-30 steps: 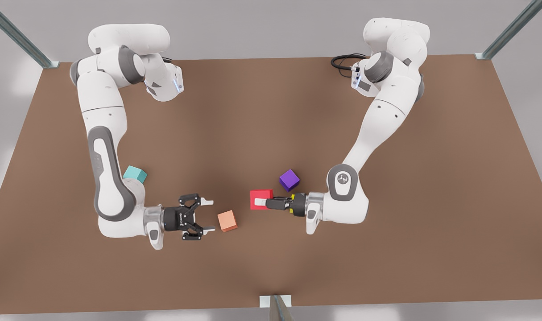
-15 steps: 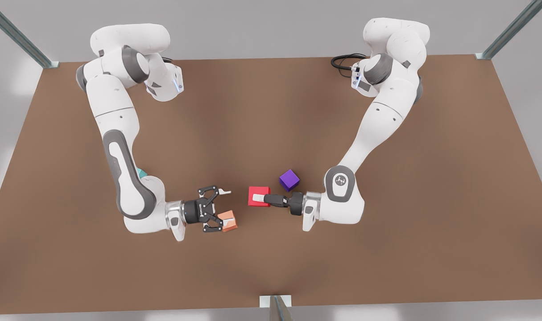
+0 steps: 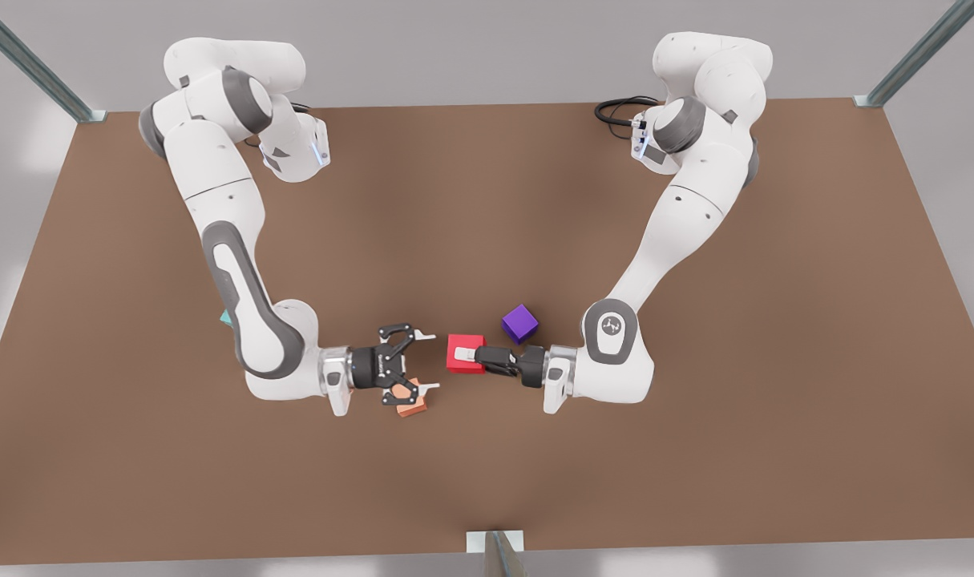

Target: Pick up red wooden cube and pass to hand red wooden cube and place in blue wooden cube

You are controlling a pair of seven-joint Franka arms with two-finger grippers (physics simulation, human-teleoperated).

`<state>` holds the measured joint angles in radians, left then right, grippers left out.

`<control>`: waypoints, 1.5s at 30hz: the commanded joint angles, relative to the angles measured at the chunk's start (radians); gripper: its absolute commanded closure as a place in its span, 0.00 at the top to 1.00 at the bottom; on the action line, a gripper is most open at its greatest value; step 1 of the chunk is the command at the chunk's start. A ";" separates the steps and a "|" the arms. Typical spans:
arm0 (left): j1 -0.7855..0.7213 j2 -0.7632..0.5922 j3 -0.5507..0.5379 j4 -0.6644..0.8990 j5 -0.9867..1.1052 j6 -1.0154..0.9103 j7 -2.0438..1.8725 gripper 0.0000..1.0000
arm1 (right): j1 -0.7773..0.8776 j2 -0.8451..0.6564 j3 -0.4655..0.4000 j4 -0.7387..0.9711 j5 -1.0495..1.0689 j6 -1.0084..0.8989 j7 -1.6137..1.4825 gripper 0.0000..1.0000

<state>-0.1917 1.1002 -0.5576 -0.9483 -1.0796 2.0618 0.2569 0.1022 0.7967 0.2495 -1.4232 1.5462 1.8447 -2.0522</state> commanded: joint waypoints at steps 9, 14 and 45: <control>0.002 -0.002 -0.001 0.000 -0.014 -0.006 0.127 0.55 | 0.022 -0.002 0.008 0.003 0.048 0.034 -0.117 0.99; 0.005 0.000 0.001 0.000 -0.014 -0.006 0.130 0.55 | 0.007 -0.010 0.027 -0.006 0.045 0.022 -0.117 0.99; -0.009 0.015 -0.001 0.008 -0.016 0.055 0.153 0.55 | 0.021 0.004 0.042 -0.014 0.061 0.048 -0.106 1.00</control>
<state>-0.2007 1.1170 -0.5578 -0.9407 -1.0808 2.1151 0.3590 0.1219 0.8007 0.2910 -1.4378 1.6051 1.8793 -2.1567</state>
